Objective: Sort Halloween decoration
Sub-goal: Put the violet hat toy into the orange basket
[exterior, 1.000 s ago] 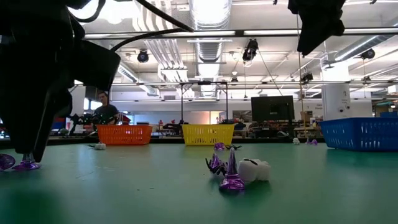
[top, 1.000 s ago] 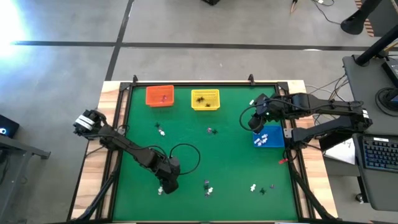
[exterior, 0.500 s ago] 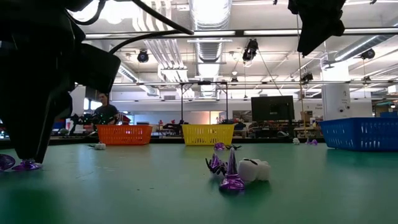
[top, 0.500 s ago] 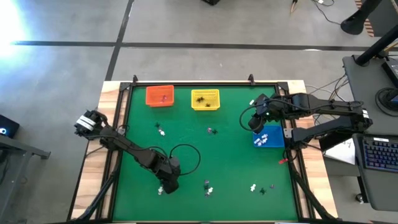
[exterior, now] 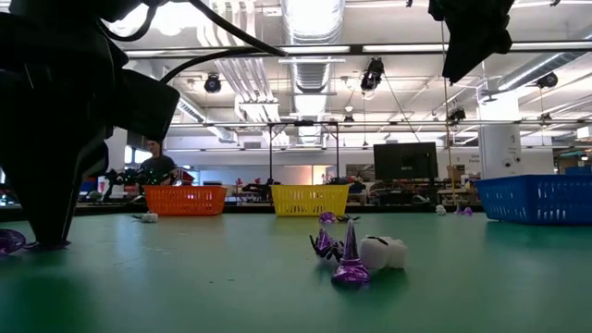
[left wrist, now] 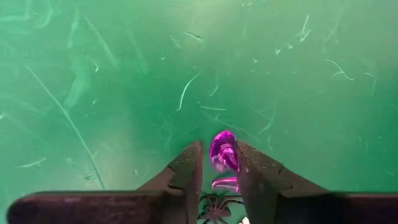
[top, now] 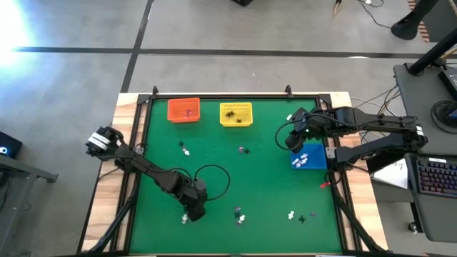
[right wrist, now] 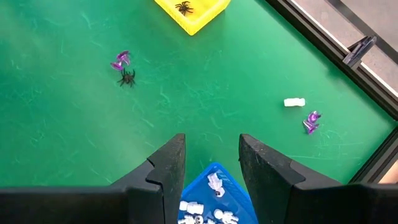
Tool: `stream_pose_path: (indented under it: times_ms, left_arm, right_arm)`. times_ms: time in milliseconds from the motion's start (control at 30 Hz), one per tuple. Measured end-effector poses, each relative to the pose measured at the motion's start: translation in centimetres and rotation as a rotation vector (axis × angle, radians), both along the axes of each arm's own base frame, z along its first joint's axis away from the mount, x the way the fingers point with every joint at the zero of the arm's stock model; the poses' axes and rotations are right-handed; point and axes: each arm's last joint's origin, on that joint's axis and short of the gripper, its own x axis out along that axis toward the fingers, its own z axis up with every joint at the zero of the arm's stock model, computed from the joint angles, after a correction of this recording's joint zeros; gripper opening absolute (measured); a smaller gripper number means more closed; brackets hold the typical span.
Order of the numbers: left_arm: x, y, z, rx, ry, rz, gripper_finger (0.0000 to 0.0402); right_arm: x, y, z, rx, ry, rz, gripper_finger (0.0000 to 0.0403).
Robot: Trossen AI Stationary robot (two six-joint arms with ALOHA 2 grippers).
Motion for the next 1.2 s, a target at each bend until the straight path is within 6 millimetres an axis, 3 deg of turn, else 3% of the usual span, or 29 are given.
stream_pose_path:
  times_ms: [333,600,767,1000,1200]
  left_arm:
    - [0.1,-0.1,0.2,-0.028,-0.016,-0.013,0.0007]
    - [0.0,-0.2,0.5,-0.055,-0.008,-0.023,0.0001]
    - [0.1,0.1,1.9,-0.046,-0.053,-0.008,0.0001]
    - [-0.5,1.9,3.9,0.012,-0.072,0.065,0.0000]
    - [-1.9,5.0,6.2,0.124,-0.069,0.154,0.0000]
  right_arm:
    - [0.0,0.0,0.0,-0.005,0.005,0.011,0.0141]
    - [0.0,0.0,0.0,0.001,-0.001,-0.002,0.0141]
    - [0.0,0.0,0.0,0.001,-0.002,-0.004,0.0141]
    - [0.0,0.0,0.0,0.001,-0.002,-0.004,0.0141]
    - [0.0,0.0,0.0,0.001,-0.002,-0.004,0.0141]
